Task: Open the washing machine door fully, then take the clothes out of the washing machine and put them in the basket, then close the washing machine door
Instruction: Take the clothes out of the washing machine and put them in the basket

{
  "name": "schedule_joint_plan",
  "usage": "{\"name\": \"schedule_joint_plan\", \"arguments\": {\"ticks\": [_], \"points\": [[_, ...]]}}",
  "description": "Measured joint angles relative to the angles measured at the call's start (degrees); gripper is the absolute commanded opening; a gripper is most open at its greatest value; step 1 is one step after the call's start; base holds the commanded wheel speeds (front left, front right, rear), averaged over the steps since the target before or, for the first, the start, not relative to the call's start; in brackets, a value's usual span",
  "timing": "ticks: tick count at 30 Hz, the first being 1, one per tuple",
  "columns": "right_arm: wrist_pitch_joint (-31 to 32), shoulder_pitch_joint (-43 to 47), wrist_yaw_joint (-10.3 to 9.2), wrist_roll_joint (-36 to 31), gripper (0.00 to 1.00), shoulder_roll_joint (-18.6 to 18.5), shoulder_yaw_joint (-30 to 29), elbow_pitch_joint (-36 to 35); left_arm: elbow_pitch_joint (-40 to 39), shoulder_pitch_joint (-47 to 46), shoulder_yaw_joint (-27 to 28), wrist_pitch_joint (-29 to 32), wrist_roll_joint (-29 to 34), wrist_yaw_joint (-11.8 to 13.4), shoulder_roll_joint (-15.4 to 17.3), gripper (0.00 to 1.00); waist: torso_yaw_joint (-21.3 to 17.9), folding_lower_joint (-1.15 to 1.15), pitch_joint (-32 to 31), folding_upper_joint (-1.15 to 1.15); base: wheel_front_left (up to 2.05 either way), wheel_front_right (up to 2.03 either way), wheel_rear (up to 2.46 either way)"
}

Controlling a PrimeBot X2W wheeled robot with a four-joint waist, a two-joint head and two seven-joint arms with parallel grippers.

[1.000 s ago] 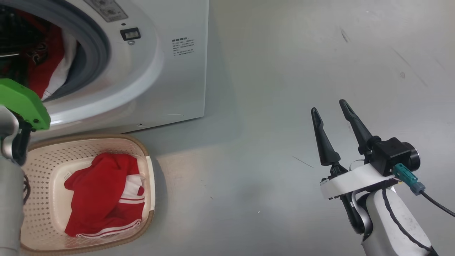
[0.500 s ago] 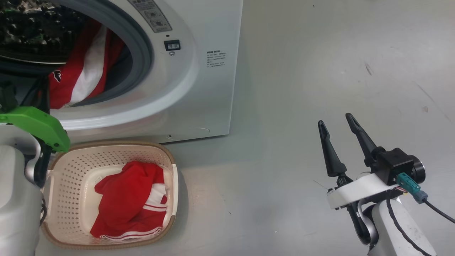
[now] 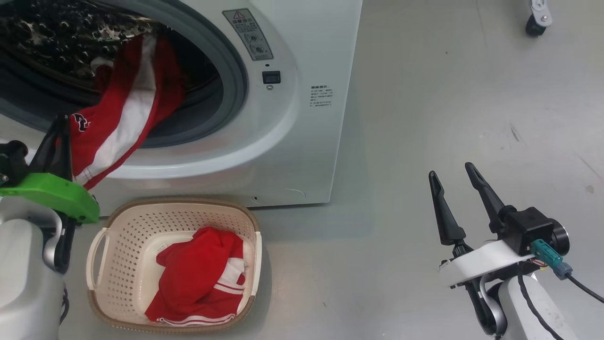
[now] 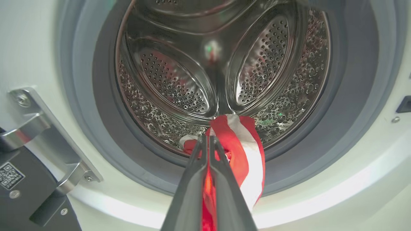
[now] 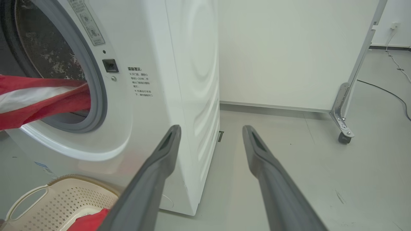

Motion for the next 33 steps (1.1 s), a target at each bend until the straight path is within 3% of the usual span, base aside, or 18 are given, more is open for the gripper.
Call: {"name": "schedule_joint_plan", "arguments": {"ticks": [15,24,33], "points": [[0.0,2.5,0.18,0.3,1.0,0.0,-0.4,0.3,-11.3,3.3,1.2,-1.7,1.4,0.0,-0.4,0.0,3.1,0.0,-4.7,0.0,0.0,0.0,0.0],[0.0,3.4,0.49,0.3,1.0,0.0,-0.2,0.2,-25.2,3.9,5.5,-1.9,2.1,0.6,-0.9,0.0,4.0,0.0,-6.0,0.0,0.0,0.0,0.0],[0.0,3.5,0.52,0.3,1.0,0.2,0.5,0.1,-25.7,10.0,3.1,-2.0,3.3,0.6,-1.9,0.0,3.7,0.0,-5.8,0.0,0.0,0.0,0.0]]}}
